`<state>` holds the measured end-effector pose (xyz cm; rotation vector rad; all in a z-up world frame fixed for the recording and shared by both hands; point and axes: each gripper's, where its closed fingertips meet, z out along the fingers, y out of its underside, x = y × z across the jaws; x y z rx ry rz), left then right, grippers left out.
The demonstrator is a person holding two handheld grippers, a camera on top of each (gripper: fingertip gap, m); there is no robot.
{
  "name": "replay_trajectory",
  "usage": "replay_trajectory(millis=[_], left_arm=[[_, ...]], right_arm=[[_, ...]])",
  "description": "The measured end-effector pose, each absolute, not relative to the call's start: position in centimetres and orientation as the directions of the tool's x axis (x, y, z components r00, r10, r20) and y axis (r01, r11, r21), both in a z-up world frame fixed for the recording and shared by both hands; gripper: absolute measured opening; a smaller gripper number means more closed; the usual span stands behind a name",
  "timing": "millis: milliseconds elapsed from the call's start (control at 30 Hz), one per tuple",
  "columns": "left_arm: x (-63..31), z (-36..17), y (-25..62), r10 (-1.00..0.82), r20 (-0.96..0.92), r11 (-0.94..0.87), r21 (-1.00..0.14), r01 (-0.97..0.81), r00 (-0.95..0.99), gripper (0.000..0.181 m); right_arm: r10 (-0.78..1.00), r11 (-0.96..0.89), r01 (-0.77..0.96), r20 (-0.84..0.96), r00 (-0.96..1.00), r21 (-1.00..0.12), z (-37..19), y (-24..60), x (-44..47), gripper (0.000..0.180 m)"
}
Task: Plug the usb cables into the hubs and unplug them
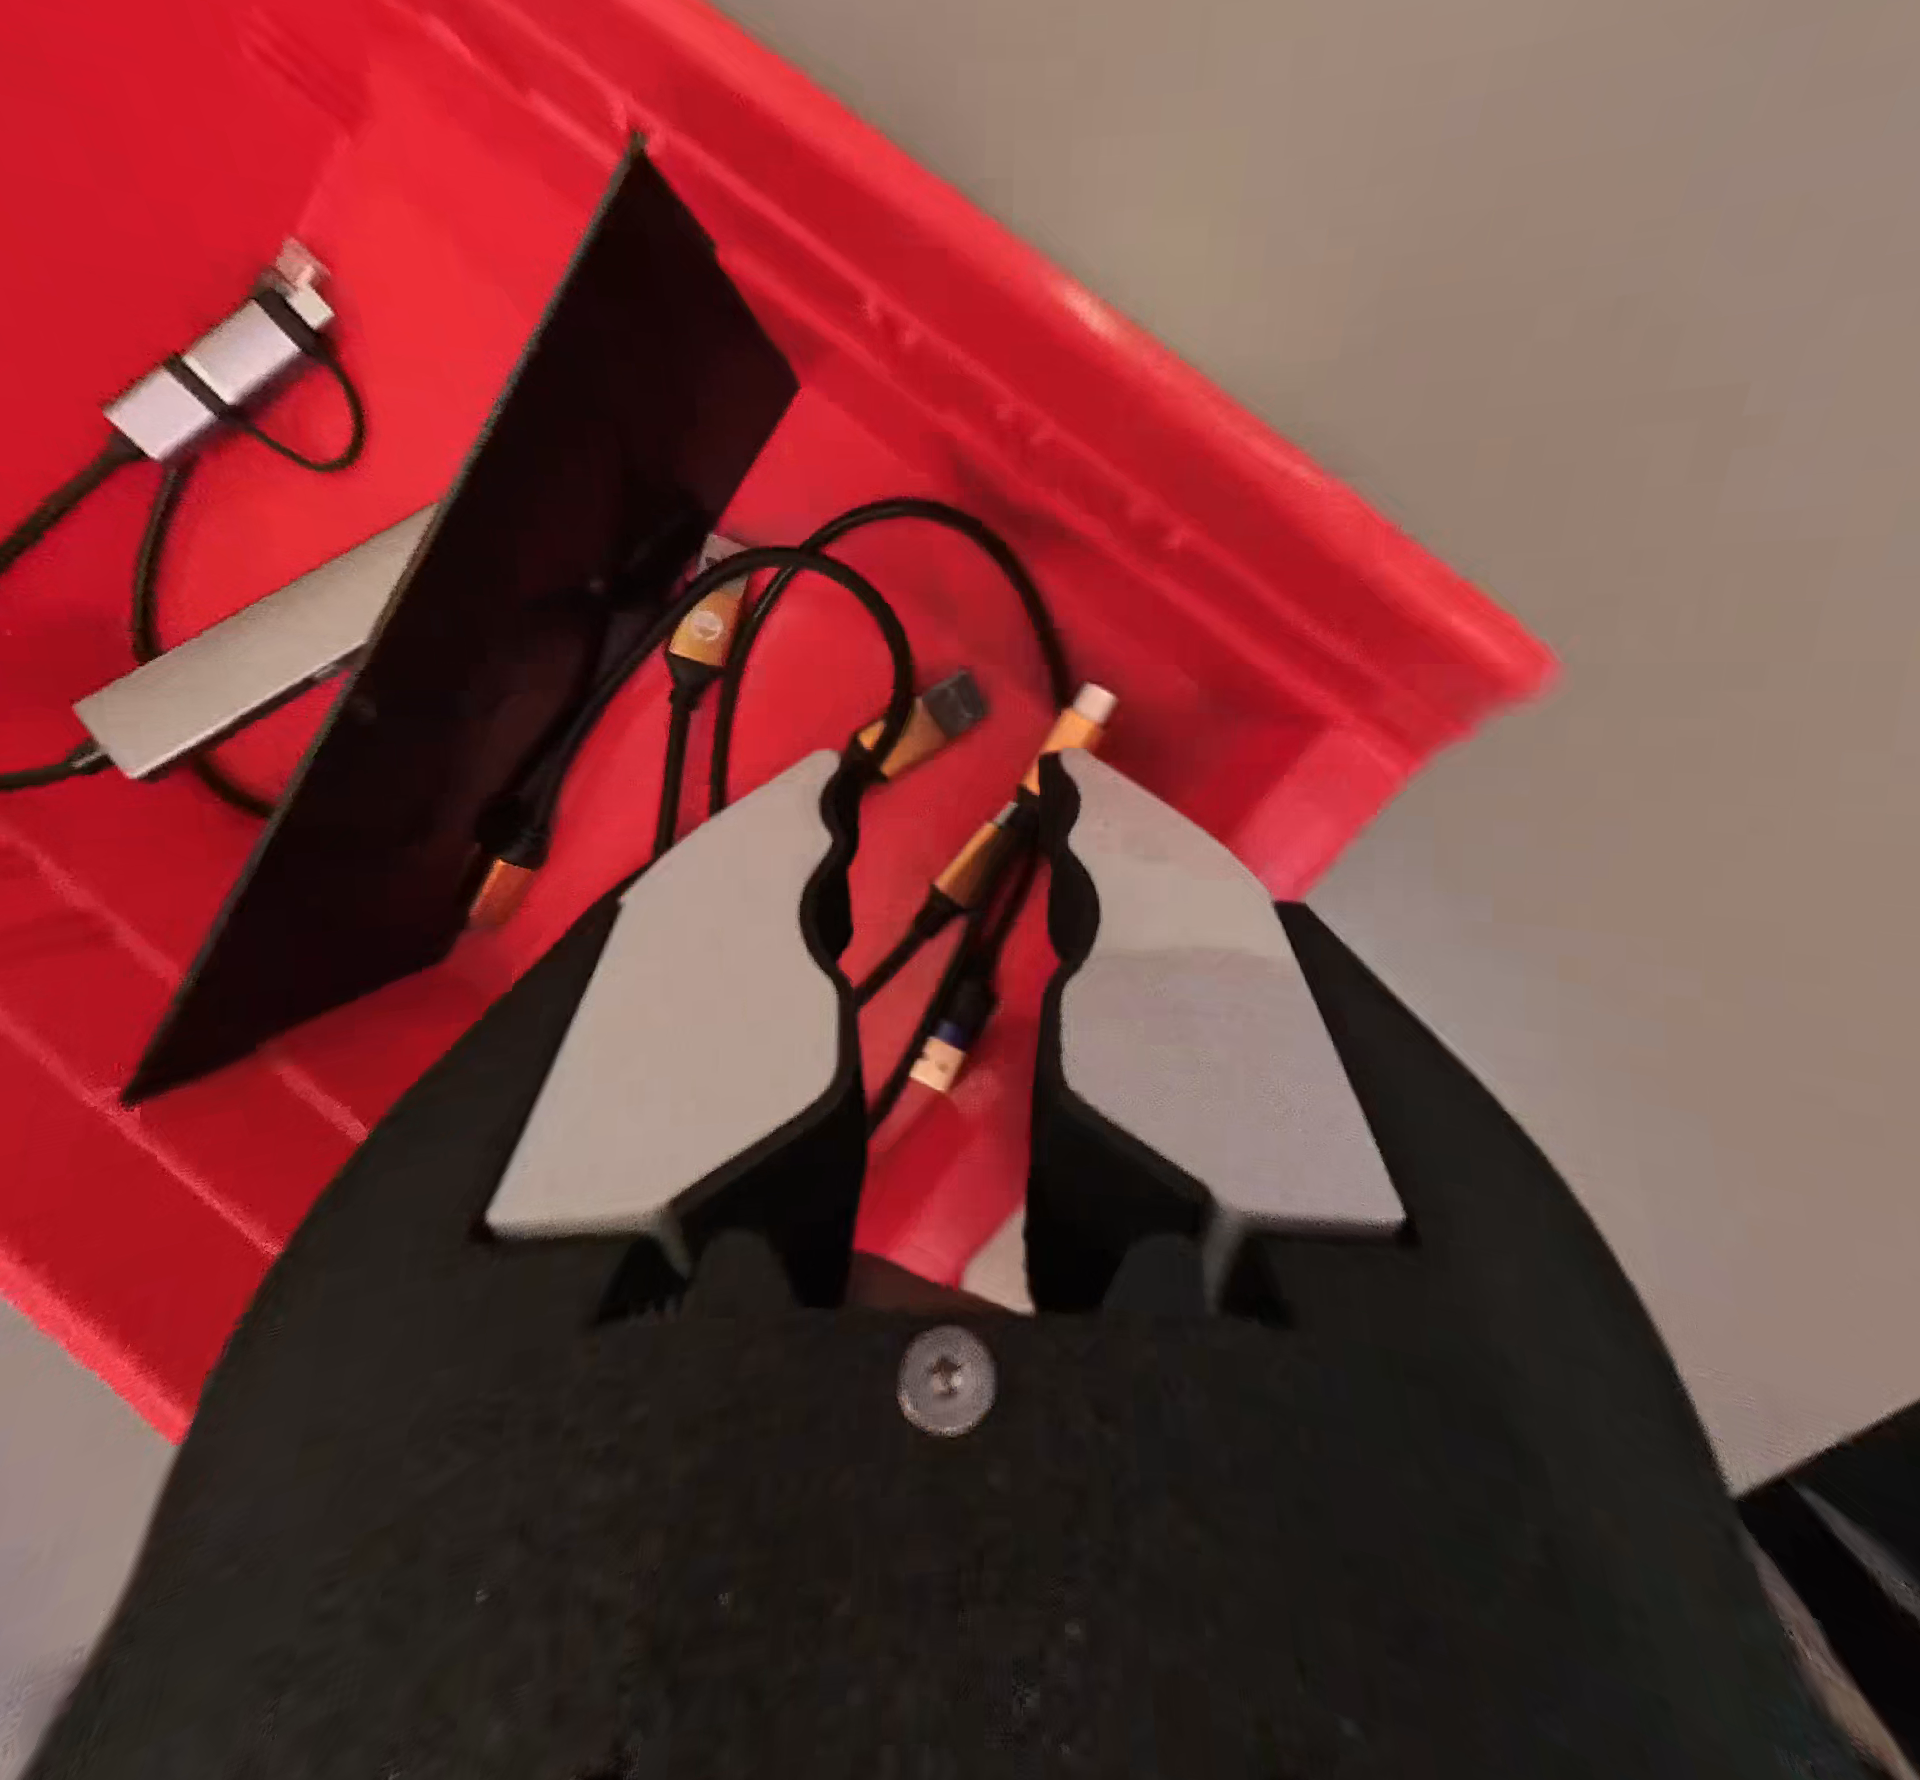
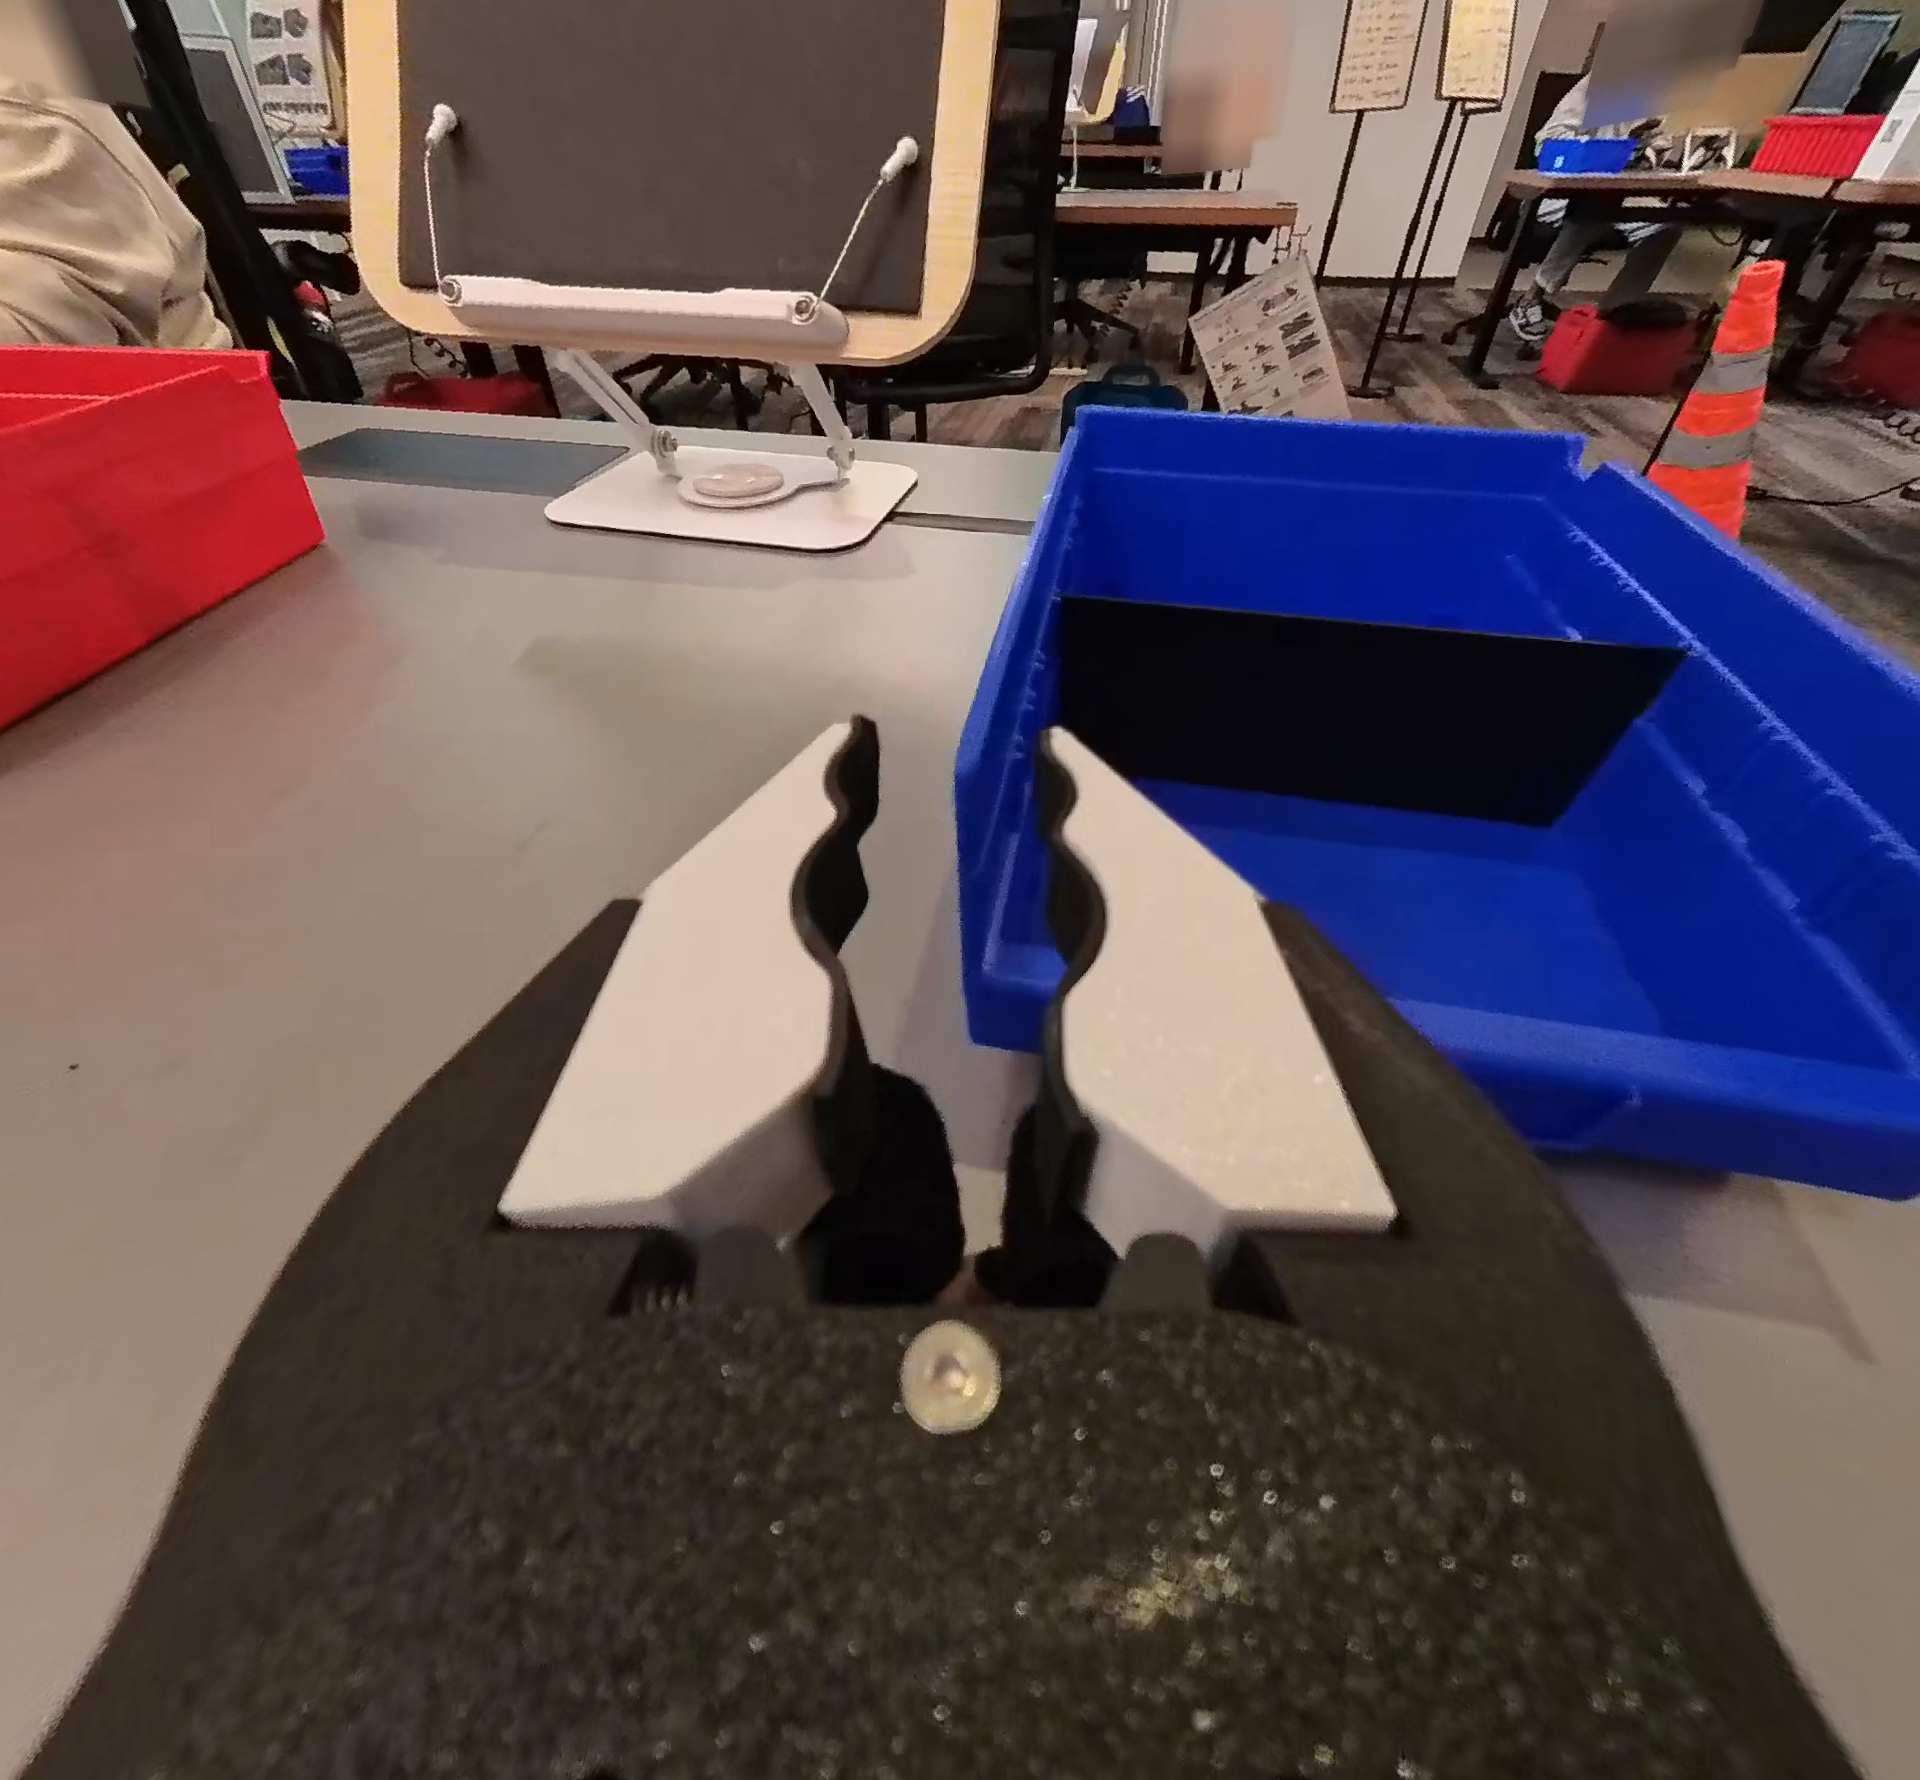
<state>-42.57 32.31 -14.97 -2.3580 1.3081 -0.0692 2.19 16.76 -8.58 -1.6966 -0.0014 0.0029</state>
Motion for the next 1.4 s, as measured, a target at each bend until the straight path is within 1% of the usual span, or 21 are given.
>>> replay_trajectory(millis=[167,200,267,367,500,567,633,700,767,800,867,900,967,1067,1133,1200,1267,1400], left_arm=[[-42.9,-18.0,34.2,-0.828,-0.110,-0.502,-0.288,-0.815,0.549,0.034],[-43.1,-18.5,34.3,-0.828,-0.108,-0.509,-0.270,-0.817,0.551,0.030],[-42.9,-18.7,34.2,-0.830,-0.086,-0.512,-0.277,-0.813,0.551,0.006],[-43.3,-17.8,34.6,-0.815,-0.160,-0.494,-0.312,-0.812,0.557,0.004],[-43.5,-14.7,34.5,-0.778,-0.196,-0.468,-0.452,-0.759,0.597,0.004],[-43.9,-11.9,34.9,-0.732,-0.230,-0.443,-0.554,-0.705,0.641,0.003],[-43.9,-8.1,34.9,-0.687,-0.266,-0.375,-0.667,-0.644,0.676,0.003],[-43.2,-3.5,34.1,-0.656,-0.312,-0.252,-0.767,-0.590,0.687,0.003],[-40.8,0.6,31.9,-0.681,-0.361,-0.087,-0.824,-0.560,0.637,0.003],[-39.1,2.1,30.4,-0.704,-0.397,0.002,-0.831,-0.557,0.589,0.003],[-35.2,3.6,27.0,-0.756,-0.475,0.169,-0.806,-0.567,0.451,0.003],[-33.1,3.6,25.2,-0.774,-0.516,0.246,-0.779,-0.577,0.366,0.003],[-29.4,1.9,22.3,-0.802,-0.559,0.340,-0.716,-0.610,0.209,0.003],[-25.0,-3.2,18.6,-0.817,-0.577,0.448,-0.609,-0.655,-0.023,0.003],[-23.1,-7.4,16.9,-0.820,-0.557,0.478,-0.539,-0.694,-0.132,0.003],[-21.8,-11.3,15.8,-0.824,-0.529,0.492,-0.492,-0.718,-0.202,0.003],[-20.9,-14.1,14.7,-0.842,-0.487,0.482,-0.488,-0.728,-0.232,0.003],[-20.0,-17.1,13.2,-0.862,-0.441,0.459,-0.471,-0.753,-0.250,0.004]], right_arm=[[0.030,-0.150,-0.023,-0.028,0.999,-0.988,-9.2,16.8,1.8,0.028],[0.033,-0.152,-0.026,-0.032,0.999,-0.988,-9.3,16.8,1.7,0.028],[0.042,-0.155,-0.032,-0.039,0.998,-0.987,-9.3,16.7,1.5,0.028],[0.055,-0.161,-0.033,-0.042,0.998,-0.986,-9.4,16.5,1.1,0.028],[0.068,-0.158,-0.036,-0.047,0.997,-0.987,-9.3,16.4,0.6,0.028],[0.075,-0.155,-0.042,-0.055,0.996,-0.987,-9.2,16.4,0.3,0.029],[0.083,-0.157,-0.047,-0.061,0.995,-0.987,-9.2,16.5,0.0,0.029],[0.089,-0.157,-0.049,-0.064,0.994,-0.986,-9.2,16.6,-0.2,0.029],[0.090,-0.150,-0.047,-0.061,0.994,-0.988,-9.0,16.6,-0.3,0.029],[0.093,-0.149,-0.043,-0.057,0.994,-0.988,-9.0,16.7,-0.4,0.029],[0.093,-0.152,-0.032,-0.046,0.995,-0.988,-9.0,16.7,-0.4,0.029],[0.092,-0.153,-0.028,-0.043,0.995,-0.988,-9.1,16.8,-0.4,0.029],[0.096,-0.159,-0.029,-0.045,0.994,-0.987,-9.2,16.8,-0.3,0.029],[0.100,-0.168,-0.043,-0.061,0.993,-0.985,-9.4,16.8,-0.2,0.029],[0.098,-0.170,-0.051,-0.069,0.993,-0.984,-9.5,16.8,0.0,0.029],[0.100,-0.175,-0.058,-0.076,0.992,-0.983,-9.6,16.8,0.1,0.029],[0.102,-0.184,-0.064,-0.084,0.991,-0.981,-9.8,16.7,0.2,0.029],[0.109,-0.198,-0.073,-0.096,0.989,-0.977,-10.1,16.6,0.2,0.029]])
